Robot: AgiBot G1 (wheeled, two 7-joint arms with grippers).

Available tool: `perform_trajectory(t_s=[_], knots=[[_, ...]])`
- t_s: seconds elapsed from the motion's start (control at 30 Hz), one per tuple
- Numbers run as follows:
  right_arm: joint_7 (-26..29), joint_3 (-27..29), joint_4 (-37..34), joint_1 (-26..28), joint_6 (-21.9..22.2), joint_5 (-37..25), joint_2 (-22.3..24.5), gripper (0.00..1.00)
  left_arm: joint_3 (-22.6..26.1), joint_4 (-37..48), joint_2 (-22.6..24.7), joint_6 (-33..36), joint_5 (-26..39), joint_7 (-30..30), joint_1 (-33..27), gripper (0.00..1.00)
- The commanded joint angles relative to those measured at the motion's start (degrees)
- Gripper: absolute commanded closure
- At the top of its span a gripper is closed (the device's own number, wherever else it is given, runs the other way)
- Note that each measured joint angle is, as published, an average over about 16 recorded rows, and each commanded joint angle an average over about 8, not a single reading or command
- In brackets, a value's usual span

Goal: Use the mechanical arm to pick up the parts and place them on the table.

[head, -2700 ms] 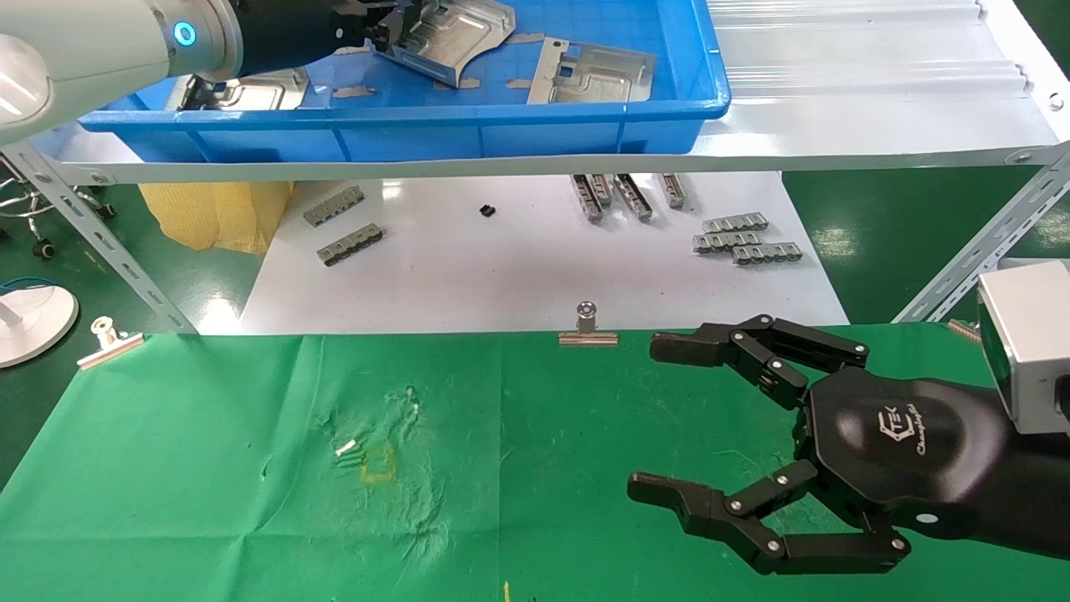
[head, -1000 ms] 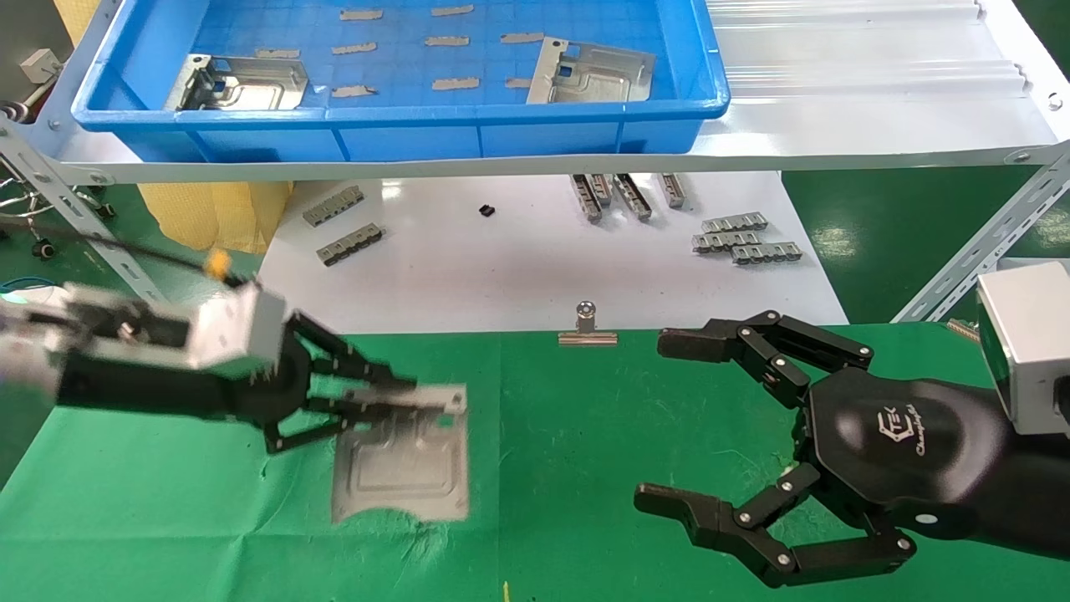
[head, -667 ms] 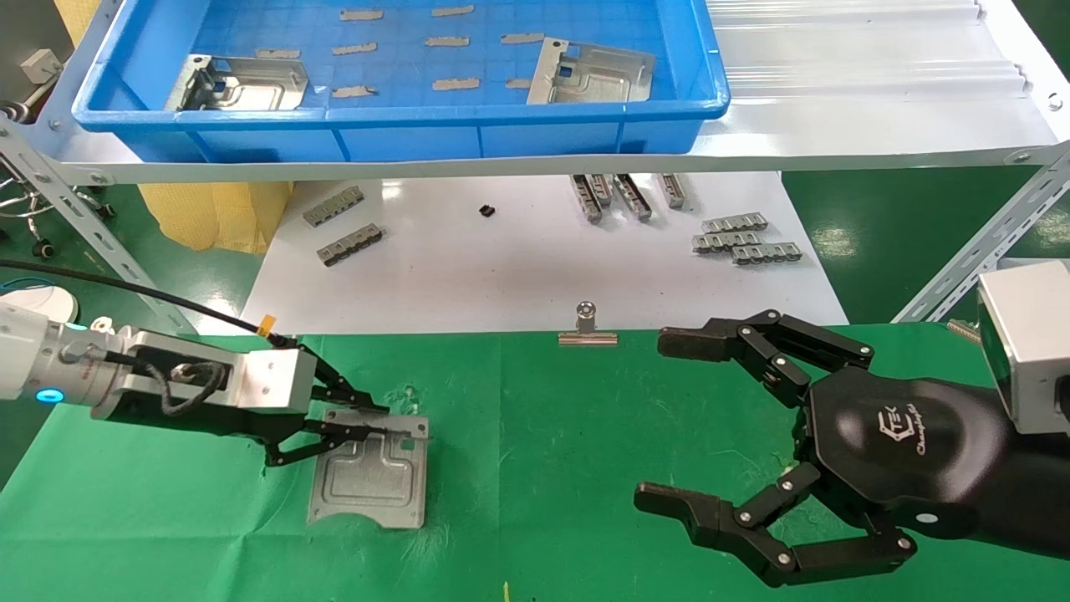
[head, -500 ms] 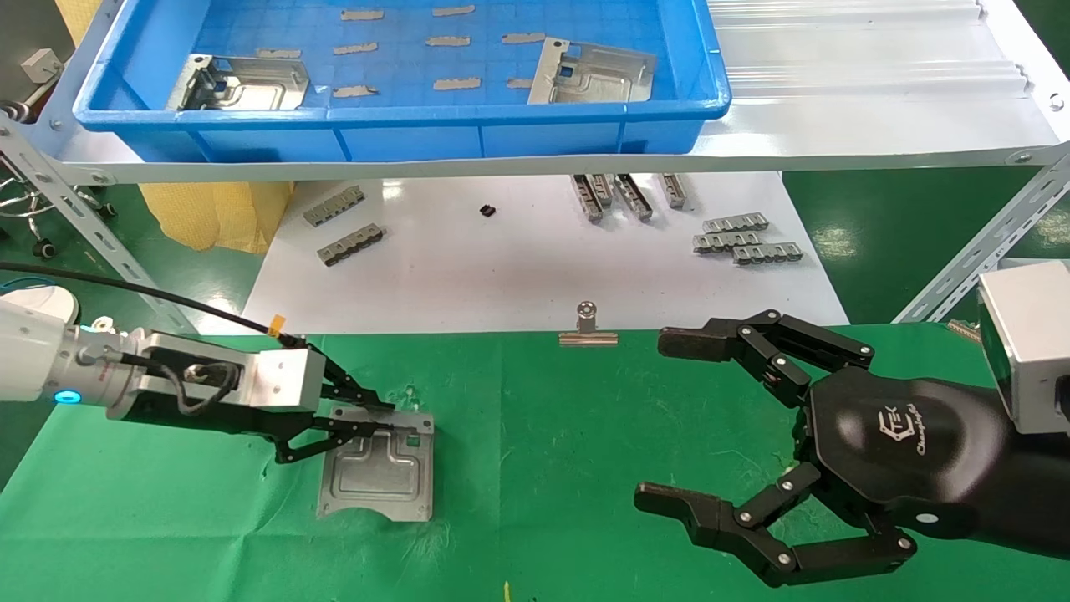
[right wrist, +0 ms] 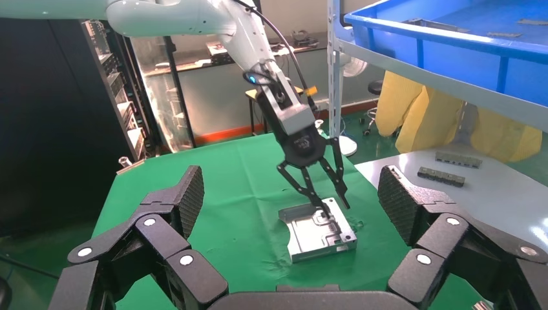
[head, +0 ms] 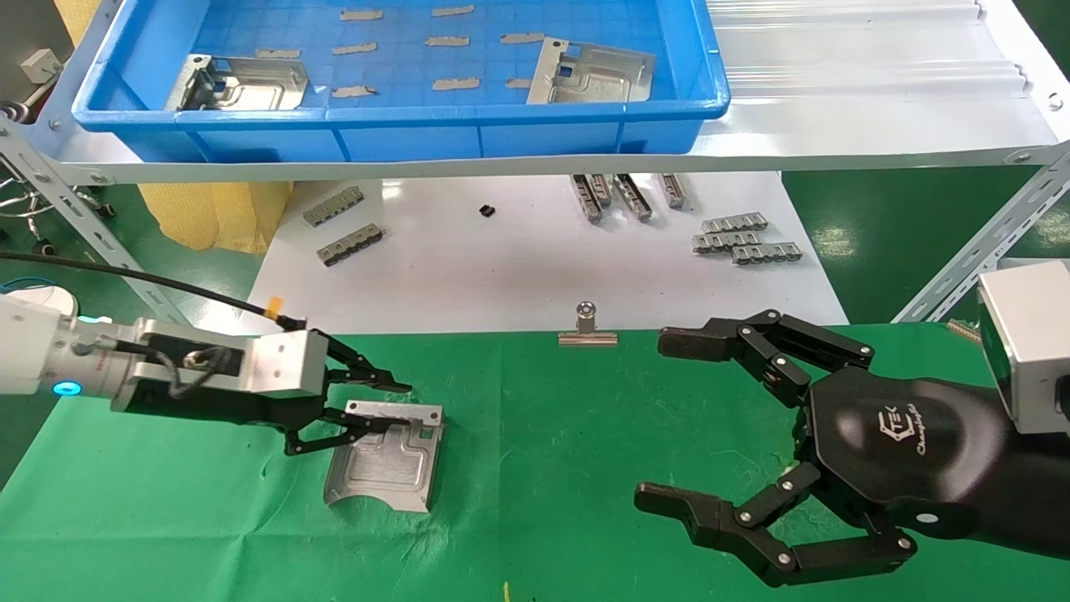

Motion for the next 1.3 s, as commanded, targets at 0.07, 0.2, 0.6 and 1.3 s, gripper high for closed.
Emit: perform_trajectory(t_s=[0.07, 0.2, 0.6, 1.3], knots=[[0.0, 0.0, 0.0, 0.0, 0.0, 0.0, 0.0, 0.0, -1.4, 1.5, -0.5, 2.3, -2.1, -2.0, 0.4, 0.0], [0.0, 0.0, 0.0, 0.0, 0.0, 0.0, 0.0, 0.0, -4.3, 2.6, -1.5, 3.0, -6.6, -6.5, 2.8, 0.0], [0.0, 0.0, 0.0, 0.0, 0.0, 0.0, 0.0, 0.0, -6.1, 2.7, -2.2, 3.2, -9.2, -8.8, 4.7, 0.0], [0.0, 0.0, 0.0, 0.0, 0.0, 0.0, 0.0, 0.0, -14.4, -19.7, -9.4, 1.3, -15.1, -21.4, 15.4, 0.0]])
